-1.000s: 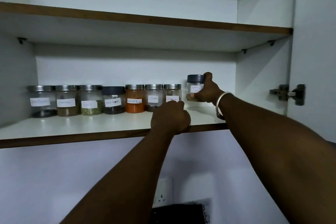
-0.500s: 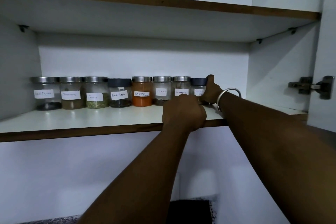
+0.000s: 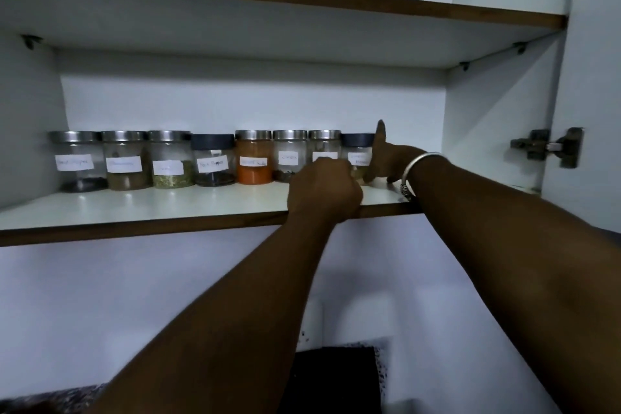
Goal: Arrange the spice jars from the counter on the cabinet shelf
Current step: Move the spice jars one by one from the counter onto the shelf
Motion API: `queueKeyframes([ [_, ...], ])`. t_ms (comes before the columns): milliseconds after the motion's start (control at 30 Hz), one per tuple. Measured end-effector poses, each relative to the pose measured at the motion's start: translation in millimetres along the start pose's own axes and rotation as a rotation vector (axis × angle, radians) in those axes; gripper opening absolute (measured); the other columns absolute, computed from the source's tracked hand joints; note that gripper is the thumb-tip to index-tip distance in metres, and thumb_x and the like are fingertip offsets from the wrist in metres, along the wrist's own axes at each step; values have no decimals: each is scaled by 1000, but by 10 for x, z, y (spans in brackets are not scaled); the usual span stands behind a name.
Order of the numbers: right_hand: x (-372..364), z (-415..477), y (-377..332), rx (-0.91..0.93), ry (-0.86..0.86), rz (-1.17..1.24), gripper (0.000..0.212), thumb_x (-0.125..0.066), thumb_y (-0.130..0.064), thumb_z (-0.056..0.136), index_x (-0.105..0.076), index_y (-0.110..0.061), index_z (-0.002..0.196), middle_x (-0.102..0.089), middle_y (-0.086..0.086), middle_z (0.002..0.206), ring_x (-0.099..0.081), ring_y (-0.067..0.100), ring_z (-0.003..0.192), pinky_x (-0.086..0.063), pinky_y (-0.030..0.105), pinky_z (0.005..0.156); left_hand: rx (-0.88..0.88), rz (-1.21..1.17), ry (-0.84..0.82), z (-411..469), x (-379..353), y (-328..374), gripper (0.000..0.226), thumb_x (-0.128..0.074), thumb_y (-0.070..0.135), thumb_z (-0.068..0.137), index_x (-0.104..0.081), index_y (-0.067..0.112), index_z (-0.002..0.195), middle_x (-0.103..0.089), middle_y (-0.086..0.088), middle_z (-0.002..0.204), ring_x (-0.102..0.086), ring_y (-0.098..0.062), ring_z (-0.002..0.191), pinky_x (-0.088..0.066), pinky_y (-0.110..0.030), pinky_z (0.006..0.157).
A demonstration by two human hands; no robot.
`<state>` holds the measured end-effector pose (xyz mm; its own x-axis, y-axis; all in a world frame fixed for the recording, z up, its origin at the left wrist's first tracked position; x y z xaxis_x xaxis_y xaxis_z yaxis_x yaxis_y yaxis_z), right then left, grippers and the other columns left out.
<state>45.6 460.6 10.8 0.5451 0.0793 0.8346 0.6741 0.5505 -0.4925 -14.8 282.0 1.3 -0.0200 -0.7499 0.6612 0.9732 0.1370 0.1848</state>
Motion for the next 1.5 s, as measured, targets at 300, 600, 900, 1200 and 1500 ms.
queueKeyframes([
  [300, -157, -1847, -461, 365, 149, 266, 57, -71, -12, 86, -50, -18, 139, -67, -2, 116, -66, 15, 100, -52, 21, 74, -141, -432, 139, -755, 586, 190, 45, -52, -3, 85, -71, 3, 126, -73, -17, 122, -67, -33, 115, -50, -37, 98],
  [600, -2439, -3407, 269, 287, 150, 563, 33, -69, -16, 82, -65, -12, 115, -71, -2, 101, -69, 14, 93, -50, 17, 83, 7, -468, -106, -3244, -282, -438, 49, -55, -7, 74, -71, -4, 119, -71, -23, 119, -67, -37, 112, -50, -37, 97],
  [900, -4888, -4276, 1309, -150, -431, -155, 74, -67, -64, 79, -50, -24, 139, -42, 20, 147, -41, 44, 135, -42, 53, 105, 476, -539, -747, -5640, -1564, -1296, 58, -56, 1, 92, -56, 25, 145, -60, -2, 146, -53, -11, 134, -41, -39, 118],
  [1200, -5182, -4300, 1541, -152, -582, -12, 85, -78, -46, 80, -35, -33, 152, -34, 16, 152, -45, 42, 134, -45, 49, 109, 688, -676, -788, -6011, -1810, -1590, 47, -57, 13, 100, -56, 33, 142, -63, 11, 135, -61, -3, 119, -46, -15, 94],
  [1500, -3676, -3886, 515, 114, -708, 655, 60, -81, -32, 65, -61, -30, 122, -64, -2, 124, -62, 18, 120, -56, 39, 97, 803, -1242, -664, -5011, -1195, -1390, 42, -44, 57, 103, -68, 34, 128, -72, -2, 127, -67, -26, 119, -60, -38, 95],
])
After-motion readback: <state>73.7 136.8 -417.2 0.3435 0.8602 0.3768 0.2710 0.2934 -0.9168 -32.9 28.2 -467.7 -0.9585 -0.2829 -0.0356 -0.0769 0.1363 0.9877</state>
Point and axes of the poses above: each hand's wrist, its own z-axis towards the middle knuckle, its own x-axis out of the back of the hand, y = z × x, the point moved 9 cm from there along z, towards the middle knuckle
